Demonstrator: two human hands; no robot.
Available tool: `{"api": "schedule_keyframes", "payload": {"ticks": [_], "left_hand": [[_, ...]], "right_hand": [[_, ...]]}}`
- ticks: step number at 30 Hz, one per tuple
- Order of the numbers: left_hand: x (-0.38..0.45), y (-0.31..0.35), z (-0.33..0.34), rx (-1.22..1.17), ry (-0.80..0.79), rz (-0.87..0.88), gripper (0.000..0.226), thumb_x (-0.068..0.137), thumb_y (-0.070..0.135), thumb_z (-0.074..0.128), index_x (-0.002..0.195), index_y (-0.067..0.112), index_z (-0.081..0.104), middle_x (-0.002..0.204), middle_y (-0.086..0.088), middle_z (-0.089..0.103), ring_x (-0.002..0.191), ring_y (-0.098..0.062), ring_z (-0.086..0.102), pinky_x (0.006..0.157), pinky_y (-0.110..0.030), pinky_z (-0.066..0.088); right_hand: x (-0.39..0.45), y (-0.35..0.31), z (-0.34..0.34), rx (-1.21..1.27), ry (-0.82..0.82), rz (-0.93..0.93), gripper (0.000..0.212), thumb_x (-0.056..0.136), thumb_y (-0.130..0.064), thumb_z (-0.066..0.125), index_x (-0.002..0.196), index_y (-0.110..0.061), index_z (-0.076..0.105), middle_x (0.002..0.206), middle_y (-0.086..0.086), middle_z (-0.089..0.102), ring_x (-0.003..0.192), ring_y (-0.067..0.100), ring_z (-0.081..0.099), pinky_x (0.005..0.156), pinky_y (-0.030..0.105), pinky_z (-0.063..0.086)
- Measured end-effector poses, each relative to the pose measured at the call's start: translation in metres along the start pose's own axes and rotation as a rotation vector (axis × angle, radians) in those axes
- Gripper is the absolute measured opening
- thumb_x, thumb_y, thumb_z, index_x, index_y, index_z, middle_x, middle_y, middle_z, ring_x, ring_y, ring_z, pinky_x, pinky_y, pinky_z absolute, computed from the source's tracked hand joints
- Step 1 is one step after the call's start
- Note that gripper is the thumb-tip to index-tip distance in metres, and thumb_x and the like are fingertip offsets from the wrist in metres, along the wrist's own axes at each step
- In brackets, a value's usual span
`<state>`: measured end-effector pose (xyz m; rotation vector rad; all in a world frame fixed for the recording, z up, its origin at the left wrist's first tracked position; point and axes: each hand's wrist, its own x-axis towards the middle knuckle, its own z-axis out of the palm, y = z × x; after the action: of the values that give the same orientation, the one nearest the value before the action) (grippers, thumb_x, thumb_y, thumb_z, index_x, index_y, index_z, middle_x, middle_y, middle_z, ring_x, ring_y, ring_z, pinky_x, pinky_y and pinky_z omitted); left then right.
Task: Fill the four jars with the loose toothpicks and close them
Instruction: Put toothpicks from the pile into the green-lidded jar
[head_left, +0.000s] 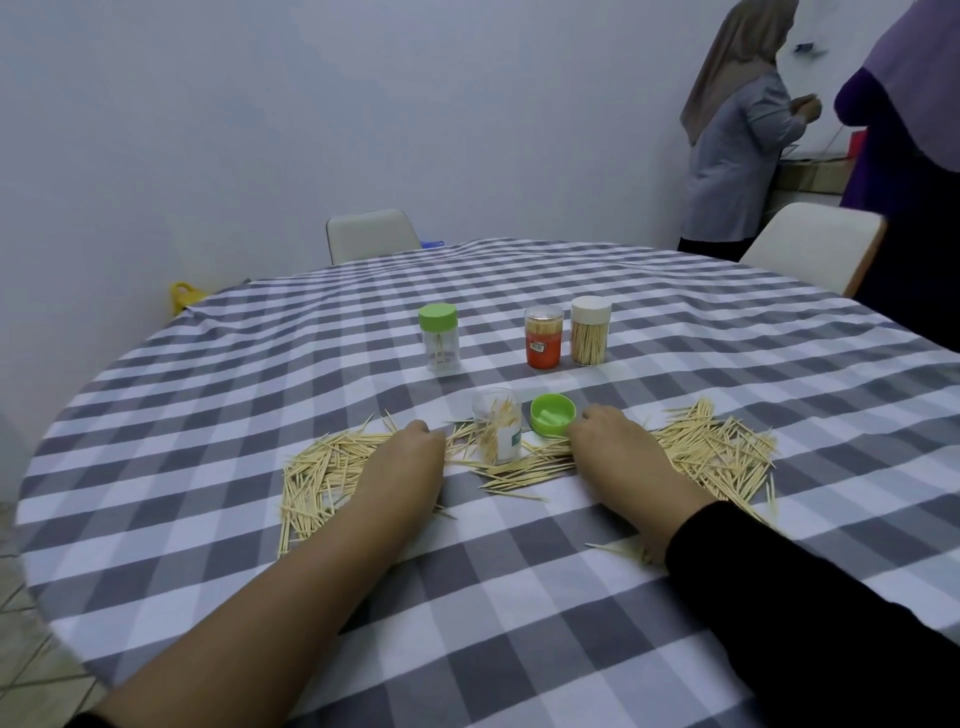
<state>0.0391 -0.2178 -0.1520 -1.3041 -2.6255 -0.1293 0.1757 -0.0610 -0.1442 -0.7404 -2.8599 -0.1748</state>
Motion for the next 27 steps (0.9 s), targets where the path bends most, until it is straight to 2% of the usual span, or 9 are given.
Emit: {"api": "schedule_keyframes", "payload": {"ticks": [4,6,9,12,14,17,20,24,27], "left_hand": [[0.010,-0.008,-0.003,-0.190,0.121,-0.060,0.031,0.093,0.003,0.043,0.118,0.012,0.061,0.113,-0.008,0.056,0.099,-0.026,0.056,0.076,-0.029,0.041],[0.018,-0.009,-0.009,-0.339,0.179,-0.133,0.029,0.093,0.001,0.043,0.102,0.017,0.067,0.098,-0.007,0.058,0.086,-0.024,0.055,0.067,-0.030,0.039],[0.027,-0.009,-0.020,-0.630,0.250,-0.231,0.030,0.094,0.002,0.045,0.084,0.026,0.060,0.083,-0.004,0.060,0.072,-0.023,0.054,0.060,-0.031,0.040],[0.031,-0.005,-0.027,-0.920,0.337,-0.320,0.028,0.096,0.008,0.049,0.107,0.023,0.070,0.083,0.000,0.067,0.063,-0.014,0.052,0.054,-0.023,0.042],[0.035,-0.004,-0.030,-1.092,0.394,-0.376,0.026,0.095,0.011,0.052,0.115,0.017,0.068,0.084,0.004,0.068,0.073,-0.014,0.059,0.062,-0.024,0.048],[0.044,0.000,-0.033,-1.392,0.448,-0.442,0.025,0.093,0.007,0.056,0.116,0.011,0.066,0.082,0.006,0.070,0.089,-0.016,0.066,0.085,-0.036,0.055],[0.050,0.009,-0.033,-1.687,0.436,-0.443,0.027,0.092,0.000,0.056,0.118,0.004,0.063,0.075,0.008,0.072,0.089,-0.015,0.068,0.084,-0.031,0.055],[0.053,0.016,-0.029,-1.809,0.432,-0.404,0.028,0.092,0.000,0.055,0.119,0.003,0.062,0.093,-0.004,0.072,0.096,-0.018,0.069,0.087,-0.032,0.056],[0.053,0.021,-0.024,-1.789,0.394,-0.388,0.027,0.091,0.002,0.057,0.118,0.004,0.063,0.089,-0.004,0.073,0.094,-0.016,0.069,0.094,-0.036,0.051]], "right_hand": [[0.012,0.004,-0.010,0.163,-0.044,0.146,0.026,0.089,0.001,0.046,0.112,-0.005,0.057,0.115,0.011,0.050,0.105,0.027,0.052,0.082,0.033,0.042],[0.019,0.005,-0.019,0.294,-0.061,0.236,0.024,0.089,0.000,0.048,0.110,-0.007,0.058,0.112,0.011,0.054,0.096,0.025,0.053,0.073,0.030,0.039],[0.029,0.009,-0.025,0.591,-0.032,0.324,0.019,0.096,-0.007,0.043,0.105,-0.010,0.060,0.105,0.008,0.060,0.092,0.023,0.054,0.071,0.029,0.037],[0.037,0.010,-0.024,0.896,0.038,0.374,0.017,0.098,-0.013,0.042,0.101,-0.014,0.058,0.107,0.005,0.061,0.098,0.021,0.056,0.076,0.030,0.041],[0.043,0.007,-0.025,1.042,0.073,0.412,0.015,0.099,-0.013,0.043,0.101,-0.015,0.058,0.106,0.005,0.063,0.100,0.021,0.059,0.078,0.028,0.044],[0.051,0.002,-0.027,1.233,0.115,0.458,0.015,0.099,-0.015,0.045,0.100,-0.017,0.060,0.105,0.004,0.066,0.097,0.019,0.061,0.079,0.031,0.049],[0.055,-0.007,-0.028,1.382,0.188,0.456,0.020,0.098,-0.017,0.047,0.085,-0.026,0.059,0.092,-0.004,0.067,0.096,0.018,0.062,0.092,0.041,0.049],[0.058,-0.017,-0.031,1.530,0.305,0.399,0.019,0.098,-0.014,0.047,0.095,-0.020,0.065,0.084,-0.008,0.067,0.082,0.007,0.062,0.082,0.031,0.049],[0.056,-0.024,-0.031,1.574,0.267,0.317,0.019,0.098,-0.012,0.047,0.091,-0.019,0.063,0.088,-0.004,0.068,0.082,0.008,0.062,0.073,0.025,0.046]]}}
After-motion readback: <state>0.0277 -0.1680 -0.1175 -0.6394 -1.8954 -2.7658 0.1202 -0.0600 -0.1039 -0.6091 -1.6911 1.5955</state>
